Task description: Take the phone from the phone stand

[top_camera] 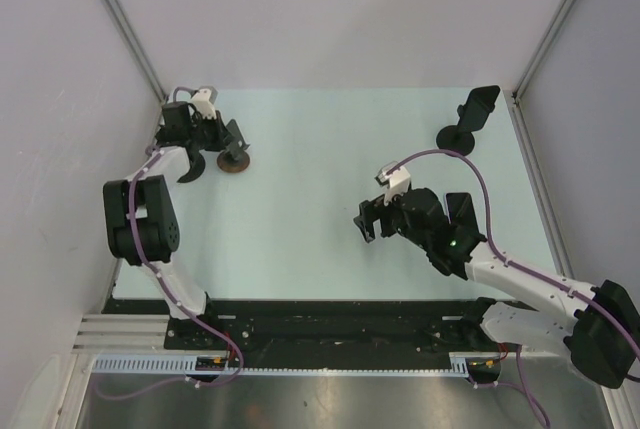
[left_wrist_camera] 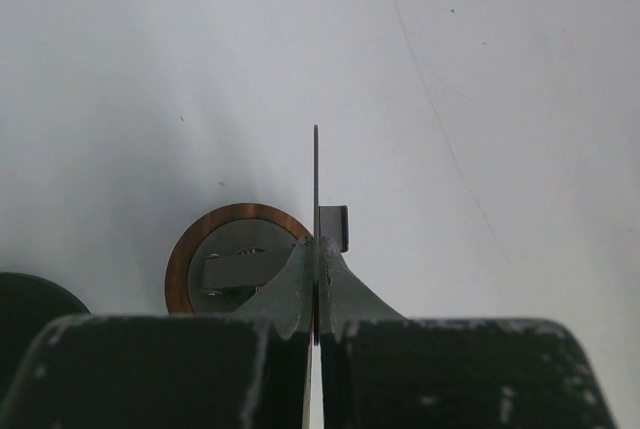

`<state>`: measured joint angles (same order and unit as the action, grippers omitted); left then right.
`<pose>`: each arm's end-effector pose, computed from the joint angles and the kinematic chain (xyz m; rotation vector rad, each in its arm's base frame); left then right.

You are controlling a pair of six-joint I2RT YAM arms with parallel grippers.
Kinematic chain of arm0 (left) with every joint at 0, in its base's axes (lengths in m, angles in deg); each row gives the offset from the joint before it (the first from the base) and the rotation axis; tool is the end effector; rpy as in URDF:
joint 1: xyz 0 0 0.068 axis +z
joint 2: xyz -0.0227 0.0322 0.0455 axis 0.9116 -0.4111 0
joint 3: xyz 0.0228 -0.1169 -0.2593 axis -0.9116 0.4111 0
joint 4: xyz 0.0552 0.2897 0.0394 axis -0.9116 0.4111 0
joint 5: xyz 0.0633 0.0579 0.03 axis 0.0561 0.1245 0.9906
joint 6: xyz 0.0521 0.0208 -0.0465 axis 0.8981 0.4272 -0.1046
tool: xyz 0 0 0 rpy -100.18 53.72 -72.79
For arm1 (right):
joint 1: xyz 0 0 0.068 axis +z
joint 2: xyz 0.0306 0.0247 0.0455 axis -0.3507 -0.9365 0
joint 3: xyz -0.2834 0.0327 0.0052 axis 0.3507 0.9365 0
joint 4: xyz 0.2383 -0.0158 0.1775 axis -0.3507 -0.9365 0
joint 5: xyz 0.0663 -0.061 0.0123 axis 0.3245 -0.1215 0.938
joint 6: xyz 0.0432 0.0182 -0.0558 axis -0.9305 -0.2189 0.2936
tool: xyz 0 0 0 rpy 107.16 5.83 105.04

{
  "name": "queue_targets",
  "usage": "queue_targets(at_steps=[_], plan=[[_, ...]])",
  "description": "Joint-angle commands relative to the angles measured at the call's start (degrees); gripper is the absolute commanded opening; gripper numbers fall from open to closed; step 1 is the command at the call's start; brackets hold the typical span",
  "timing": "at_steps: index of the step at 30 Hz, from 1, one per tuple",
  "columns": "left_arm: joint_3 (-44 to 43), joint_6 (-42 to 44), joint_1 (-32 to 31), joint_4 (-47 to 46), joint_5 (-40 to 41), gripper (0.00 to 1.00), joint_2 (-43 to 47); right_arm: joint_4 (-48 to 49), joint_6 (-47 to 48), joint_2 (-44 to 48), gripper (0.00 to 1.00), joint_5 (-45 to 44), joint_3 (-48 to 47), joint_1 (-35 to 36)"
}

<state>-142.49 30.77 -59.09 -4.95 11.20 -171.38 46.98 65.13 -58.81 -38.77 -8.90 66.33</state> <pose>0.4556 0.0236 0.2134 0.1748 2.0755 -0.4625 0.2054 0.2012 0.2394 -0.5822 1.9199 0.4902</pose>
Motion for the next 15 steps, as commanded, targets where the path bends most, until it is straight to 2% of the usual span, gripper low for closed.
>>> queue_targets(at_steps=[1, 6, 15], plan=[[-4.31, 3.88, 0.40, -3.42, -3.17, 0.01, -2.82, 0.39, 0.80, 1.17, 0.89, -0.35, 0.68, -0.62], [-4.75, 5.37, 0.57, -4.13, -1.94, 0.04, -5.03, 0.92, 0.80, 0.64, 0.89, 0.44, 0.77, -1.06], [-1.76, 5.72, 0.84, -4.39, -1.42, 0.32, -3.28, 0.65, 0.98, 1.25, 0.89, 0.26, 0.85, -1.33]])
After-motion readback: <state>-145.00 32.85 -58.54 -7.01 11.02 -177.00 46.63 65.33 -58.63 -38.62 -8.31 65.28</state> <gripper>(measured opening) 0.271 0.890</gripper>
